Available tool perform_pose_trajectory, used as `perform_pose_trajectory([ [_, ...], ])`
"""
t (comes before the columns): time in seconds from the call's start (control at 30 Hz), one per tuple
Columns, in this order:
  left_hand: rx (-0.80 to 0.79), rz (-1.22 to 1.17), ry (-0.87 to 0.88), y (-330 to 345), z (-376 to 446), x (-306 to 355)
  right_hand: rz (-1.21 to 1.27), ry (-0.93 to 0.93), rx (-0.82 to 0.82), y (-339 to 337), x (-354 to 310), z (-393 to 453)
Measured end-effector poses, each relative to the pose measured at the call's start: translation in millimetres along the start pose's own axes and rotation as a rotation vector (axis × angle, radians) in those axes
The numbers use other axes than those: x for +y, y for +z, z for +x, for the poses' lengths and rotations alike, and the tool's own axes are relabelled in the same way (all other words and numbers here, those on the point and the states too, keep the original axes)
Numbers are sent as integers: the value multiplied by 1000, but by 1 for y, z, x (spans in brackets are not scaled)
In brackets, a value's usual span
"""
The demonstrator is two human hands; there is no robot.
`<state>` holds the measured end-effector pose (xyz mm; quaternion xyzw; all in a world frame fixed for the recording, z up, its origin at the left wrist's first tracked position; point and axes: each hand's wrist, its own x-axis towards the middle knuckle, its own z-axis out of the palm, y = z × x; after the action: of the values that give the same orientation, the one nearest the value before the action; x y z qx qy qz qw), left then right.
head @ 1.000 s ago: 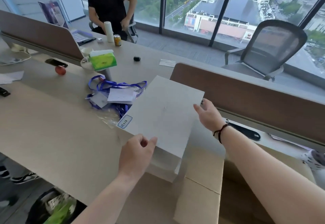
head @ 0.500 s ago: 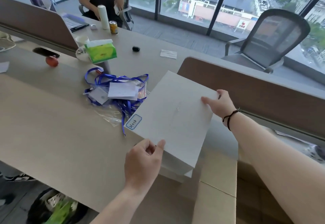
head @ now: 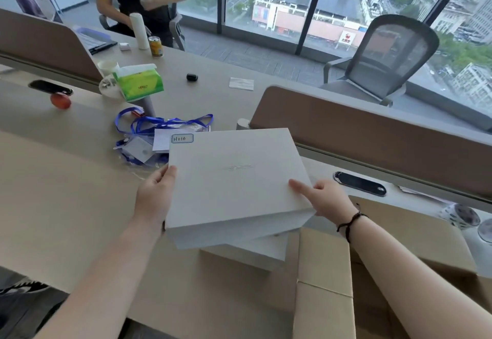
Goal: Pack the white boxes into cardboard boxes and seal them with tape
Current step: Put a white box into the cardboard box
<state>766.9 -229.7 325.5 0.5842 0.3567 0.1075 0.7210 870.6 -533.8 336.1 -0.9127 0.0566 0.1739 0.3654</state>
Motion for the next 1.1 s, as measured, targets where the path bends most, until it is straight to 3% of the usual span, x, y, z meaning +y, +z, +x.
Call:
perform_pose_trajectory([
  [0.17,-158,-48,-40,0,-8,-2,407,81,-207,12,-9,-4],
  [0.27,-180,-74,-81,-1,-15,-5,542,93,-218,17,-14,-3],
  [0.47,-235,-110,-104,-4,-20,2,518,100,-188,12,-22,-2],
  [0.73,-281,-77,19,17,-32,34,602,46,-119,-19,-30,-22],
  [1.1,-469,-30,23,90,-89,27,649,82,92,-98,34,-85],
])
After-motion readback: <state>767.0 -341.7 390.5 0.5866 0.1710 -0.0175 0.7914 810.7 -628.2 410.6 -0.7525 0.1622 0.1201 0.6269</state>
